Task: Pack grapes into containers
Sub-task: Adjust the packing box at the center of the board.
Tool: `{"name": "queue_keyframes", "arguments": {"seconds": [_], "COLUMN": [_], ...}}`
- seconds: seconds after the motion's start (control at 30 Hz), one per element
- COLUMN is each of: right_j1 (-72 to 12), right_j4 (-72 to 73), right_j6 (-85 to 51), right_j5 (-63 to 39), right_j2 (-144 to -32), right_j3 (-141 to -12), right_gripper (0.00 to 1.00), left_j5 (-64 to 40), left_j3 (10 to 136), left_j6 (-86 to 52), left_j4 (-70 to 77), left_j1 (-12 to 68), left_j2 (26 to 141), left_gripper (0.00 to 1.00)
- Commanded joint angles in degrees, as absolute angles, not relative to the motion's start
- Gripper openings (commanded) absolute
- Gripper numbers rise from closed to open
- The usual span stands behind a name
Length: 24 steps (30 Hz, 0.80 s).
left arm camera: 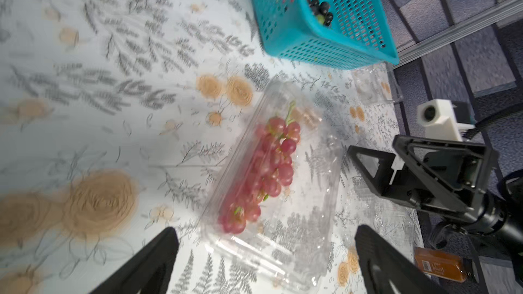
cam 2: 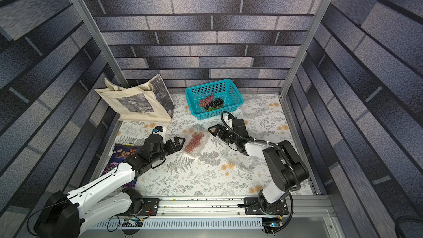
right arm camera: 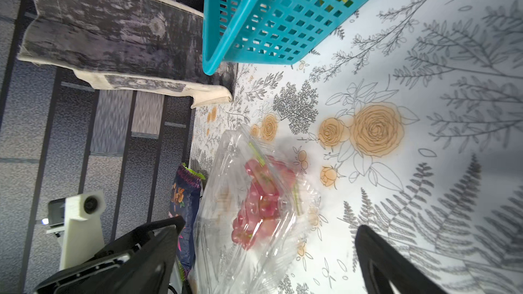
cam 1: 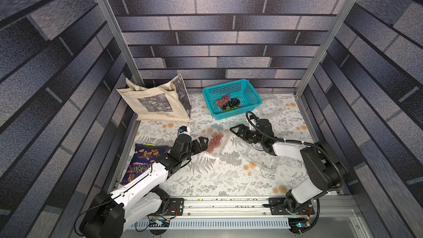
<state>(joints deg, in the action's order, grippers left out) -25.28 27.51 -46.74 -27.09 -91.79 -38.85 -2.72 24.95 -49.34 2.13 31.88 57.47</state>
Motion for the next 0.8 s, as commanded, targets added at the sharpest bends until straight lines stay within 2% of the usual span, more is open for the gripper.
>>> {"name": "queue_keyframes", "arguments": {"seconds": [0.0, 0.37, 0.53, 0.77], "right_j1": [-26.0, -27.2, -27.2, -27.2], "right_j4": [23.0, 19.7, 17.3, 15.6], "right_j6": [-43.5, -41.7, -40.1, -39.6], "right_j5": [-26.0, -25.4, -25.4, -25.5], "right_j2": [-91.5, -91.8, -91.0, -89.7], "right_j3": [-41.4, -42.7, -43.1, -43.5], "right_gripper": [1.0, 1.0, 1.0, 1.0], "left_j5": [-3.3, -4.3, -3.6, -8.2], "left_j3": [22.6, 27.5, 30.0, 36.3], "left_j6": [-56.8, -59.2, -57.8, -55.7], "left_j4": [5.8, 15.0, 15.5, 17.6], "left_j1": [32.9, 37.0, 35.7, 31.4], "left_j2": [57.6, 69.8, 73.2, 82.0], "left_gripper": [1.0, 1.0, 1.0, 1.0]}}
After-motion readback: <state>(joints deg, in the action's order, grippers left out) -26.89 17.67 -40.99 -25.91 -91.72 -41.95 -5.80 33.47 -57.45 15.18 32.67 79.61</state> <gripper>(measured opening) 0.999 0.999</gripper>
